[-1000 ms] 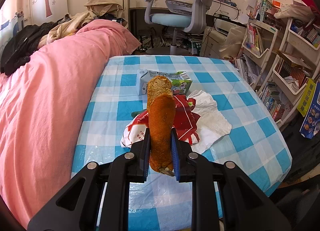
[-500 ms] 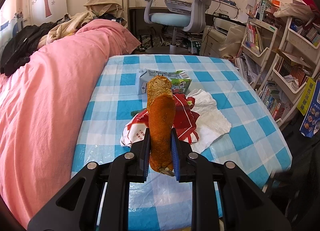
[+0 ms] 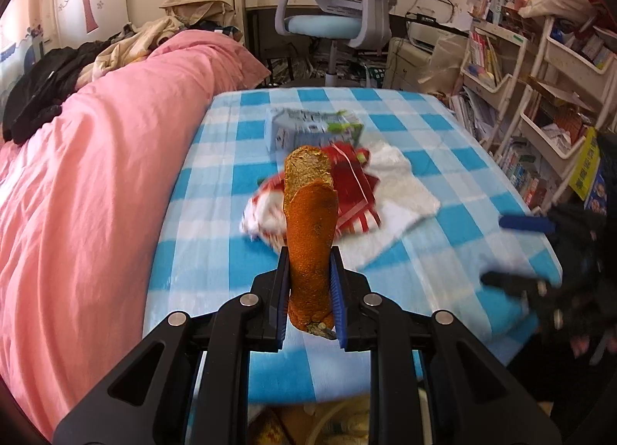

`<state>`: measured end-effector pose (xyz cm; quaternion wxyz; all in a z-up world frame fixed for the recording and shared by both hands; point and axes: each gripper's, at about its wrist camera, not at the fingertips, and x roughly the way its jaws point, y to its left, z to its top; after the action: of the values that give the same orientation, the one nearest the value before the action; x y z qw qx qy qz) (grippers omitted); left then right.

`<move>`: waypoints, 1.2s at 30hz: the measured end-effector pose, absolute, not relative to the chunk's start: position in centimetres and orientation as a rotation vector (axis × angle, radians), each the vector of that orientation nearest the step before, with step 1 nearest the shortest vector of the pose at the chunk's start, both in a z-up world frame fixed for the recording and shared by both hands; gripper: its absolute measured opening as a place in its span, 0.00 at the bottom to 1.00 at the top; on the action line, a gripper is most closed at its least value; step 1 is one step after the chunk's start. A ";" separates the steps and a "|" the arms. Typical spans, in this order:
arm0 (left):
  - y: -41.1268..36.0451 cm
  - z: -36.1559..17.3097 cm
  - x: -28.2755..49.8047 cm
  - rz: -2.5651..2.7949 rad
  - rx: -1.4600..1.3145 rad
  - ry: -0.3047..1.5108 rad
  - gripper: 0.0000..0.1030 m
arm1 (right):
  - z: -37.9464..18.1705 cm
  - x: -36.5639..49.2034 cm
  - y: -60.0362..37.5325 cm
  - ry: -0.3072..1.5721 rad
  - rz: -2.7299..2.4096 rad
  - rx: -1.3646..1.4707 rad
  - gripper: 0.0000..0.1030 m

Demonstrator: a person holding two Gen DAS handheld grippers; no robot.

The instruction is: Collect trash

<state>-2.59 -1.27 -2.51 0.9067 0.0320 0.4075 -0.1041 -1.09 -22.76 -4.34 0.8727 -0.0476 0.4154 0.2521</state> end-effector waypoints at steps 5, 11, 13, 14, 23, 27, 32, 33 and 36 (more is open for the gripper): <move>-3.5 -5.4 -8.0 -0.271 0.102 0.949 0.18 | -3.7 -1.2 -23.5 0.847 0.502 -0.077 0.73; -7.8 -11.5 -14.4 -0.381 0.203 1.183 0.21 | -3.2 -1.2 -23.8 0.825 0.487 -0.053 0.73; -8.4 -12.6 -15.4 -0.395 0.253 1.239 0.40 | -3.1 -1.3 -23.9 0.824 0.481 -0.053 0.74; -8.4 -12.7 -15.5 -0.388 0.268 1.241 0.45 | -3.2 -1.4 -24.0 0.827 0.475 -0.056 0.74; -4.2 -7.1 -14.1 -0.205 0.201 0.977 0.69 | -4.0 -1.6 -23.9 0.866 0.456 -0.083 0.74; -1.8 -3.2 -11.1 -0.121 0.143 0.825 0.78 | -4.3 -1.9 -23.0 0.870 0.470 -0.118 0.74; 0.2 -0.7 -6.7 -0.055 0.109 0.744 0.78 | -4.5 -1.6 -22.2 0.870 0.480 -0.131 0.74; 0.4 -0.3 -6.1 -0.044 0.103 0.730 0.78 | -4.5 -1.6 -22.1 0.869 0.481 -0.132 0.74; 0.8 0.0 -3.9 -0.009 0.069 0.712 0.78 | -4.3 -1.6 -21.6 0.853 0.487 -0.139 0.74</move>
<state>-3.85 0.83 -0.02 0.9366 0.0340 0.3487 -0.0044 -1.60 -21.57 -4.28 0.8795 -0.0667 0.4092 0.2337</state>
